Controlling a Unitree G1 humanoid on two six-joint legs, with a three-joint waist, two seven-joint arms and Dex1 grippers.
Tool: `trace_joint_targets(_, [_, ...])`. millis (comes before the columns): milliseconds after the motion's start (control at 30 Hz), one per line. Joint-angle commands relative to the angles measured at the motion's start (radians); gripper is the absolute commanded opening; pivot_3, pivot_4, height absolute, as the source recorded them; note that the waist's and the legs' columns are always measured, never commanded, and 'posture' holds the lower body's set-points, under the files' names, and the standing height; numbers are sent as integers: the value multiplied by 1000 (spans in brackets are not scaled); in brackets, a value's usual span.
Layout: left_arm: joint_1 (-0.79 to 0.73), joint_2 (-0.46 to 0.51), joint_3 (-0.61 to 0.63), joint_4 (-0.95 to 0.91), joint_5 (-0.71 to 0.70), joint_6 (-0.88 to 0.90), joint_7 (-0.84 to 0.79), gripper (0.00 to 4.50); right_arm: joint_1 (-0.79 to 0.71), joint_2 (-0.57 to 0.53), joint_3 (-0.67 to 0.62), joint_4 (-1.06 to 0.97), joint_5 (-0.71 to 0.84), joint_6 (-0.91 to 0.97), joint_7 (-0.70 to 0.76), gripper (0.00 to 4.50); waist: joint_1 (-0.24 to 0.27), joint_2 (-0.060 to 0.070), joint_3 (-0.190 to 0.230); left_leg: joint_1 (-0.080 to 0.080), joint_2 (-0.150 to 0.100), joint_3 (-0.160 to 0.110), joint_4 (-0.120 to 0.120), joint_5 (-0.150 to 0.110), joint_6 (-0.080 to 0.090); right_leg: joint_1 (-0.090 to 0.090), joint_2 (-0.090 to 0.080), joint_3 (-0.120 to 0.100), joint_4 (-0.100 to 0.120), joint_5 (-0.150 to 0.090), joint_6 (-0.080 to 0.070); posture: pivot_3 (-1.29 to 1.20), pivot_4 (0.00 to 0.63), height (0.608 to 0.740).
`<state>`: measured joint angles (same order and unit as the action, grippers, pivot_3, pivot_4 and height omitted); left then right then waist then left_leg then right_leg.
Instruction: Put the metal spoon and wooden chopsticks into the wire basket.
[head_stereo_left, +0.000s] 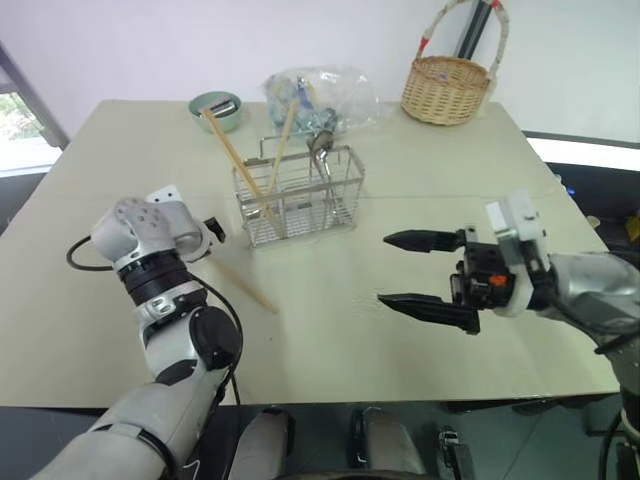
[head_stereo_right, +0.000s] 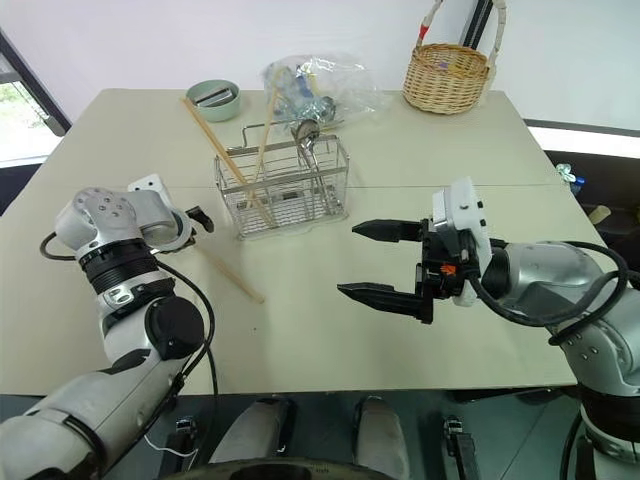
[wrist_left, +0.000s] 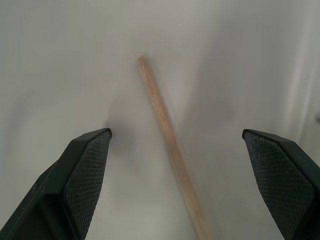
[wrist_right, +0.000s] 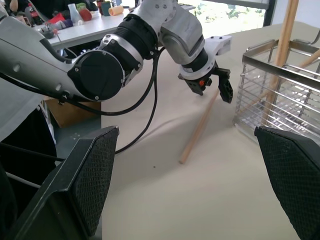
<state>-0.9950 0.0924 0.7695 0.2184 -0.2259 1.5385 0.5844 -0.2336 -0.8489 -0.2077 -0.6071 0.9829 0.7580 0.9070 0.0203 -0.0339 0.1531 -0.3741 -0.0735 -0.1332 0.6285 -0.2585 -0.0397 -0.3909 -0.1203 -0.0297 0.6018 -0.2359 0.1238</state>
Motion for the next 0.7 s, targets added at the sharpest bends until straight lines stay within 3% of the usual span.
trace_joint_targets(33, [-10,-9,25,28,30,-18,-21,4413,5,-4,-10,-28,-7,-24,1,4500,-1,1,0,0,0,0,0,0,0,0,0,0,0,0,0,0,150,688])
trace_joint_targets(167, [-9,-5,47,48,57,-44,-26,3145,5,5,-14,-30,-4,-25,-19,4500,0,3,-2,0,0,0,0,0,0,0,0,0,0,0,0,0,150,688])
trace_joint_targets(367, [-15,-7,62,64,79,-65,-30,64,17,10,-25,-25,5,-31,-23,4500,25,5,-3,0,0,0,1,0,0,0,0,0,0,0,0,0,150,688])
trace_joint_targets(700, [-20,26,86,93,88,-109,-38,20,-1,21,-25,1,11,-36,-22,4500,21,5,-3,0,0,0,1,0,0,1,0,0,0,-1,1,0,150,688])
